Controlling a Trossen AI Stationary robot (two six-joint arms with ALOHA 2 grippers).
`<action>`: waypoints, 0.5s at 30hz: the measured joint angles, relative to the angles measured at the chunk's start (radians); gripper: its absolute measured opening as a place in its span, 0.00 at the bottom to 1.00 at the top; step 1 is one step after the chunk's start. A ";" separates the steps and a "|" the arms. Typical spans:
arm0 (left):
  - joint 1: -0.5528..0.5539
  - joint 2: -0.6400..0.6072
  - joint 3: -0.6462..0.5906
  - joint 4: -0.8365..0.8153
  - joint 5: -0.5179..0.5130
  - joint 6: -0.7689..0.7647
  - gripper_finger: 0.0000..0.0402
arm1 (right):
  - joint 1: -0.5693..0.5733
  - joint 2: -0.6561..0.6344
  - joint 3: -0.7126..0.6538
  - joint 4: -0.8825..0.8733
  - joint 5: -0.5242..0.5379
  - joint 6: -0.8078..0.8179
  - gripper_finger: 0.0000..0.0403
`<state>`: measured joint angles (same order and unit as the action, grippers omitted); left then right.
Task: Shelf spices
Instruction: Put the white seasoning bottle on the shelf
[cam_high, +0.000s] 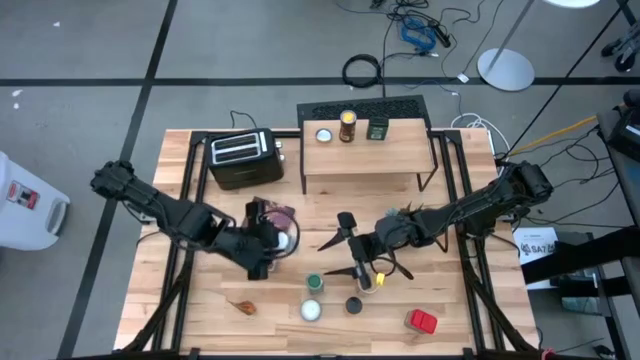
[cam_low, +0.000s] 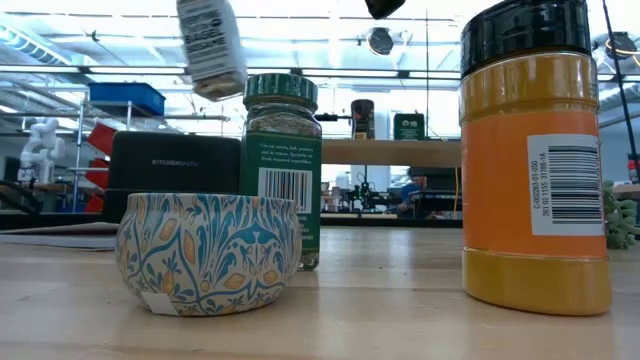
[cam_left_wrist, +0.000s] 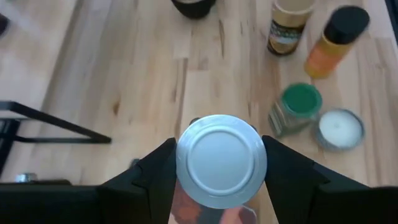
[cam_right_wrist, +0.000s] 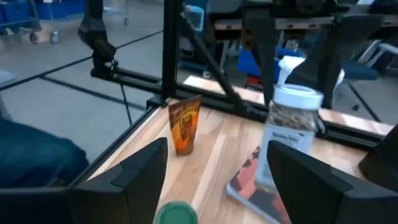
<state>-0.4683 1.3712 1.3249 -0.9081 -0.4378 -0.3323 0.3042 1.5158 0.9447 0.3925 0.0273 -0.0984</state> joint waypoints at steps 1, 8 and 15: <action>0.014 0.000 0.004 0.011 0.005 0.012 0.51 | -0.001 0.000 0.000 0.004 0.005 -0.002 0.65; 0.085 0.001 0.039 0.112 0.095 0.115 0.51 | -0.015 0.000 0.000 0.017 0.123 -0.014 0.65; 0.127 0.001 0.044 0.179 0.154 0.188 0.51 | -0.030 0.000 0.000 0.031 0.134 -0.017 0.65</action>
<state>-0.3411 1.3720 1.3689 -0.7292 -0.2836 -0.1442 0.2739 1.5158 0.9447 0.4234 0.1616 -0.1158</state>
